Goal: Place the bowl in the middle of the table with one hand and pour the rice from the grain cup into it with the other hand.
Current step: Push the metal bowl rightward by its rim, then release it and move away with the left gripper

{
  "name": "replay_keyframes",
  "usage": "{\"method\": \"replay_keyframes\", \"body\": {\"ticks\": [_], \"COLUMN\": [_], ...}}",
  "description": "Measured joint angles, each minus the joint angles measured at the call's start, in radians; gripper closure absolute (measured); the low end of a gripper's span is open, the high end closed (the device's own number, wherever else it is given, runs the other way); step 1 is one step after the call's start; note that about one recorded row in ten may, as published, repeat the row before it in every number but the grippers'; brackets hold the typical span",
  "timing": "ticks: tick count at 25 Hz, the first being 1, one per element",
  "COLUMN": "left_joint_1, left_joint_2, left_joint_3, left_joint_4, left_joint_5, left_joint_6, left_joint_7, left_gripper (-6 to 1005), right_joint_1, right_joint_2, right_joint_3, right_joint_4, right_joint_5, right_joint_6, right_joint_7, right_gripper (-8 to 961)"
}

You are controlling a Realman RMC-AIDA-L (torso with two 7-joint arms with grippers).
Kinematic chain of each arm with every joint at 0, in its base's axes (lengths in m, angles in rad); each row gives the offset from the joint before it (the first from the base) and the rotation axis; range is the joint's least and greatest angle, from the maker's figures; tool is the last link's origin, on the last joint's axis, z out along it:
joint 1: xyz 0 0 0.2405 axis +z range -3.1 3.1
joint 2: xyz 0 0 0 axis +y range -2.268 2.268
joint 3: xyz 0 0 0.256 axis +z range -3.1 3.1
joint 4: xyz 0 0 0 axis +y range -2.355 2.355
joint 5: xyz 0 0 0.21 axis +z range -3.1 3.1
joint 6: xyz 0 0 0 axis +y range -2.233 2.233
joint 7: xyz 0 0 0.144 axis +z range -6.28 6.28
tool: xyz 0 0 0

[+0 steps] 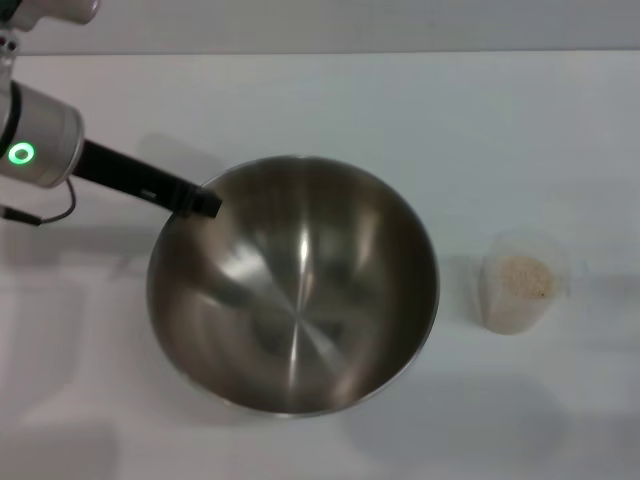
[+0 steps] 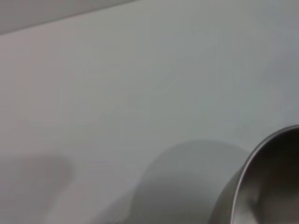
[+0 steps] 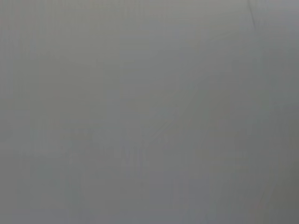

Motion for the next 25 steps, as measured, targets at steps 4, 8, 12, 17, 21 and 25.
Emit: {"method": "replay_keyframes", "body": {"ticks": [4,8,12,17,21,25], "left_joint_1": [-0.068,-0.109,-0.158,-0.167,-0.157,-0.150], "left_joint_2": [-0.001,0.000,0.001,0.004,0.004,0.003], "left_joint_3": [0.001,0.001,-0.003,-0.005,-0.003,-0.004], "left_joint_4": [0.091,0.154,0.233,0.257,0.268,0.271], "left_joint_5": [0.001,0.005,0.010,0.012,0.019,0.022], "left_joint_6": [0.067,0.108,0.172,0.196,0.216,0.229], "left_joint_7": [0.018,0.025,0.045,0.046,0.046,0.047], "left_gripper": [957,957,957,958,958,958], "right_joint_1": [0.003,0.003,0.002,0.001,0.001,0.003], "right_joint_2": [0.000,-0.001,-0.001,-0.002,-0.002,-0.003], "right_joint_3": [-0.001,-0.001,-0.001,-0.001,-0.001,-0.001], "right_joint_4": [0.000,-0.001,-0.003,-0.007,-0.008,-0.008], "right_joint_5": [0.000,0.000,0.000,0.000,0.000,0.000], "right_joint_6": [0.001,0.001,0.000,0.001,0.003,0.004], "right_joint_7": [0.000,0.000,0.000,0.000,0.000,0.000], "right_gripper": [135,135,136,136,135,134]}}
